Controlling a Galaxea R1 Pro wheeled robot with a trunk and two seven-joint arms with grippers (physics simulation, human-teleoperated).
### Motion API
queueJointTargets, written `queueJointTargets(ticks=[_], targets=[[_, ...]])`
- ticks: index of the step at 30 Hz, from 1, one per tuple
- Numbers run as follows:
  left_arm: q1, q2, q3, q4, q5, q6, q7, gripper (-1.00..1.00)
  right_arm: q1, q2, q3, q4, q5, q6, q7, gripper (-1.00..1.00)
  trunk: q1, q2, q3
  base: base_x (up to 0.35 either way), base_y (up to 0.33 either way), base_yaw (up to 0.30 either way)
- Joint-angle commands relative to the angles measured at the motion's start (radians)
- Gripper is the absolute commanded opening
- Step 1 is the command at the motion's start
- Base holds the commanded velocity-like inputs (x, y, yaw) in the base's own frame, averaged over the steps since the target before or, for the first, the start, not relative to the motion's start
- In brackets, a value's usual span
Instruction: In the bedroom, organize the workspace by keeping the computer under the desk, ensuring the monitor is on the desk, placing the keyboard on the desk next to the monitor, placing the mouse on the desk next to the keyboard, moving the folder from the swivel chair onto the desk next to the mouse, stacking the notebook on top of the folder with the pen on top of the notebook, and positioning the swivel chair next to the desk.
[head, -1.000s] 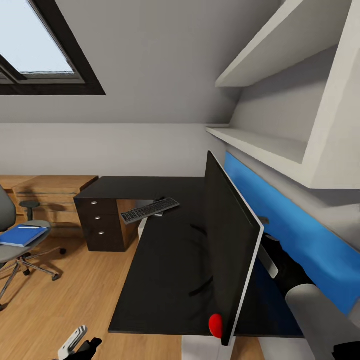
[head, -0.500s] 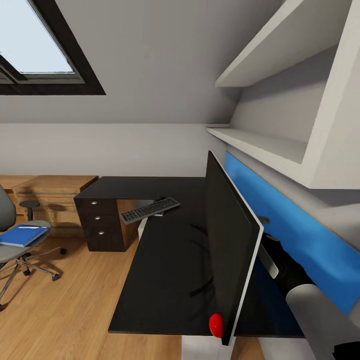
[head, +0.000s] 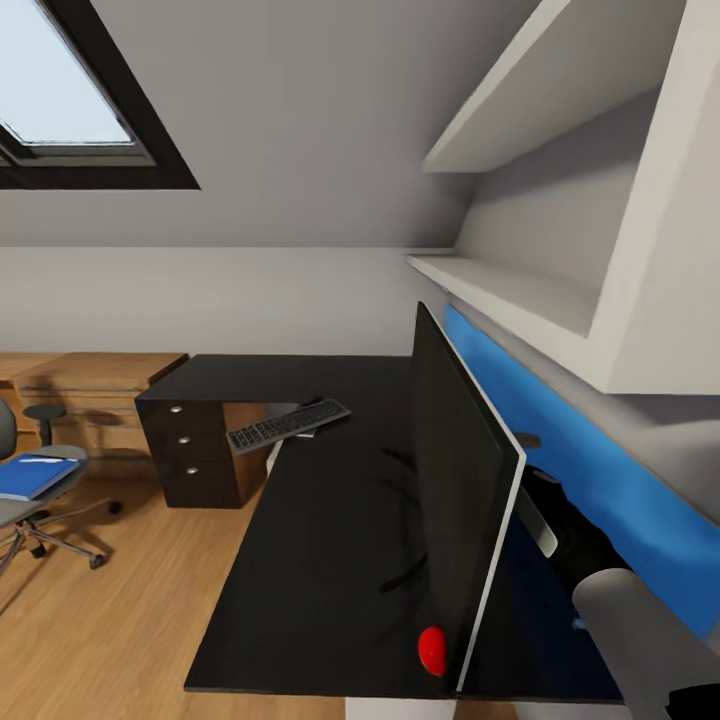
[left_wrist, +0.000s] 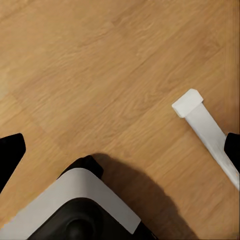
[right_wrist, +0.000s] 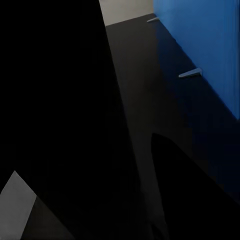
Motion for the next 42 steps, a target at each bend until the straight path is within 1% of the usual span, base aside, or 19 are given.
queueJointTargets(ticks=[1, 8, 10, 11, 14, 18, 20, 21, 22, 23, 24, 26, 29, 34, 42], targets=[[0.002, -0.001, 0.001, -0.004, 0.008, 0.005, 0.005, 1.0, -0.001, -0.002, 0.005, -0.003, -0.011, 0.002, -0.011, -1.0, 0.0, -0.001, -0.001, 0.236, -0.256, 0.0], [0.002, 0.0, 0.009, 0.004, 0.014, 0.004, 0.007, 1.0, -0.001, 0.0, 0.005, -0.003, -0.007, -0.001, -0.013, -1.0, 0.0, -0.001, -0.001, 0.097, -0.103, 0.0], [0.002, -0.001, 0.01, 0.005, 0.015, 0.003, 0.007, 1.0, -0.001, 0.001, 0.005, -0.003, 0.008, -0.001, -0.013, -1.0, 0.0, -0.001, -0.001, 0.015, -0.016, 0.0], [0.002, -0.001, 0.01, 0.006, 0.015, 0.003, 0.006, 1.0, -0.001, 0.002, 0.004, -0.003, 0.024, -0.001, -0.013, -1.0, 0.0, -0.001, -0.001, 0.031, -0.009, 0.0], [0.002, -0.002, 0.01, 0.011, 0.014, 0.001, 0.006, 1.0, -0.001, 0.004, 0.004, -0.003, 0.054, -0.001, -0.013, -1.0, 0.0, -0.001, -0.001, 0.175, -0.004, 0.0], [0.002, 0.0, 0.013, 0.02, 0.02, 0.004, 0.005, 1.0, -0.001, 0.006, 0.003, -0.003, 0.067, -0.001, -0.013, -1.0, 0.0, -0.001, -0.001, 0.202, -0.001, 0.0], [0.003, 0.0, 0.021, 0.021, 0.046, 0.009, 0.005, 1.0, -0.001, 0.006, 0.003, -0.003, 0.068, 0.0, -0.012, -1.0, 0.0, -0.001, -0.001, 0.069, 0.0, 0.0], [0.003, -0.001, 0.025, 0.022, 0.078, 0.011, 0.005, 1.0, -0.001, 0.006, 0.003, -0.003, 0.069, 0.0, -0.012, -1.0, 0.0, -0.001, -0.001, 0.039, 0.0, 0.0], [0.003, -0.001, 0.027, 0.022, 0.094, 0.012, 0.004, 1.0, -0.001, 0.006, 0.003, -0.003, 0.069, 0.0, -0.012, -1.0, 0.0, -0.001, -0.001, 0.031, 0.0, 0.0], [0.004, -0.001, 0.029, 0.023, 0.119, 0.014, 0.004, 1.0, -0.001, 0.006, 0.003, -0.003, 0.07, 0.0, -0.012, -1.0, 0.0, -0.001, -0.001, 0.02, 0.0, 0.0], [0.004, 0.0, 0.029, 0.023, 0.128, 0.014, 0.004, 1.0, -0.001, 0.006, 0.002, -0.003, 0.07, 0.0, -0.012, -1.0, 0.0, -0.001, -0.001, 0.016, 0.0, 0.0], [0.005, 0.0, 0.031, 0.023, 0.148, 0.015, 0.003, 1.0, -0.001, 0.006, 0.002, -0.003, 0.07, -0.001, -0.012, -1.0, 0.008, -0.015, -0.007, 0.008, 0.0, 0.0], [0.005, 0.0, 0.031, 0.023, 0.157, 0.016, 0.003, 1.0, -0.001, 0.007, 0.002, -0.003, 0.069, -0.001, -0.012, -1.0, 0.02, -0.036, -0.017, 0.003, 0.0, 0.0], [0.005, 0.0, 0.031, 0.023, 0.161, 0.016, 0.003, 1.0, -0.001, 0.007, 0.001, -0.003, 0.069, 0.0, -0.012, -1.0, 0.02, -0.036, -0.017, 0.0, 0.0, 0.0], [0.005, 0.0, 0.031, 0.023, 0.162, 0.016, 0.002, 1.0, -0.001, 0.008, 0.002, -0.003, 0.069, 0.001, -0.012, -1.0, 0.05, -0.092, -0.042, 0.0, 0.0, 0.0]])
